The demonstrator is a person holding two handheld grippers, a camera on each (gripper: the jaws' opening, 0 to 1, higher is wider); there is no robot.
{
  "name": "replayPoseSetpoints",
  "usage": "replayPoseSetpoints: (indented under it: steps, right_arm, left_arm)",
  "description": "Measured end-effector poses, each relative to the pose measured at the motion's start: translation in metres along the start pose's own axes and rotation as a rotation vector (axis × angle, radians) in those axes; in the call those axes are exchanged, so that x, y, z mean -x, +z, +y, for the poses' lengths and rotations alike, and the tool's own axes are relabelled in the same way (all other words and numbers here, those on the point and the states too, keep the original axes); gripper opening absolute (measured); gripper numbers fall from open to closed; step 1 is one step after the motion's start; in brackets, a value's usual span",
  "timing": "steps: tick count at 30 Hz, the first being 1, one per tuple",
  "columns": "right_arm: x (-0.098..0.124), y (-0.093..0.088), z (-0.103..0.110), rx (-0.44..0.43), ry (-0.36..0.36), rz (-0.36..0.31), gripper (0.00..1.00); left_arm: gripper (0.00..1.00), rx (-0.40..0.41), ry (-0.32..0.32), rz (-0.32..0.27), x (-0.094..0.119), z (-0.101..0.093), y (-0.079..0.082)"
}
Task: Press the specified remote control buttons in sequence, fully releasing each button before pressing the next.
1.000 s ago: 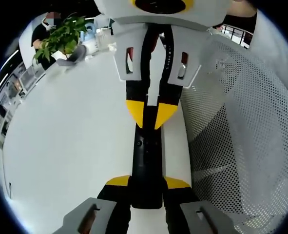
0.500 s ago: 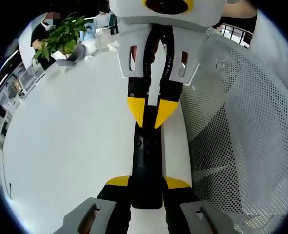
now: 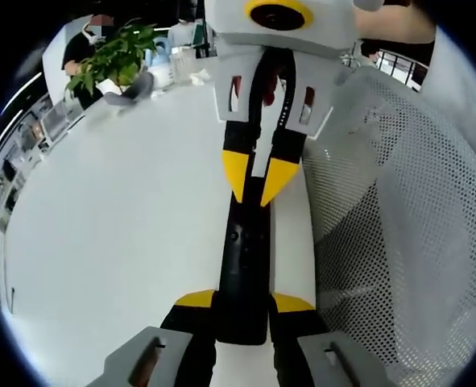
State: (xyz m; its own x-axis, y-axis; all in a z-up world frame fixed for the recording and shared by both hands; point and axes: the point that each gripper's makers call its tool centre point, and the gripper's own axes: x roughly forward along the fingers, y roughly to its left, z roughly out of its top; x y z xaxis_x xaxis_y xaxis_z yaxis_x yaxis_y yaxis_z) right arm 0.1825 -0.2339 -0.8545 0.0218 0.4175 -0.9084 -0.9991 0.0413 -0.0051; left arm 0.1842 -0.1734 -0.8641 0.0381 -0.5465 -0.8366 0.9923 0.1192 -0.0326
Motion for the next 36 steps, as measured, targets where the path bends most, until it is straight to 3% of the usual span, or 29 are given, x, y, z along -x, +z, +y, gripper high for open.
replayPoseSetpoints:
  steps: [6,8,13,16,21,24,28,36]
  right_arm:
    - [-0.0025,-0.0004,0.0012,0.076,0.016,0.099,0.05]
    - [-0.0022,-0.0008,0.0003,0.012,0.025,0.102,0.04]
    - [-0.0001,-0.0023,-0.0003,-0.017,0.027,0.046,0.05]
    - [-0.001,-0.0011,-0.0004,-0.016,0.024,0.05,0.05]
    - [-0.0009,-0.0009,-0.0003,-0.026,0.015,0.059,0.05]
    - [0.0001,-0.0022,0.0003,-0.02,-0.007,0.017,0.05]
    - [0.0007,-0.0019,-0.0014,-0.071,-0.012,-0.037,0.05]
    - [0.0012,-0.0012,-0.0013,-0.079,-0.01,-0.054,0.05]
  left_arm:
    - [0.25,0.01,0.013,-0.038,-0.0003,-0.0011,0.001]
    - [0.25,0.009,0.02,-0.051,-0.0004,-0.0008,0.001]
    - [0.25,0.021,0.027,-0.121,-0.0002,0.0007,0.0026]
    - [0.25,0.037,0.043,-0.144,-0.0002,0.0,0.0031]
    - [0.25,0.039,0.04,-0.162,0.0001,0.0003,0.0035]
    - [0.25,0.035,0.033,-0.174,0.0003,0.0002,0.0033]
    - [0.25,0.031,0.029,-0.179,-0.0002,-0.0002,0.0035]
    - [0.25,0.023,0.022,-0.172,-0.0002,0.0001,0.0044]
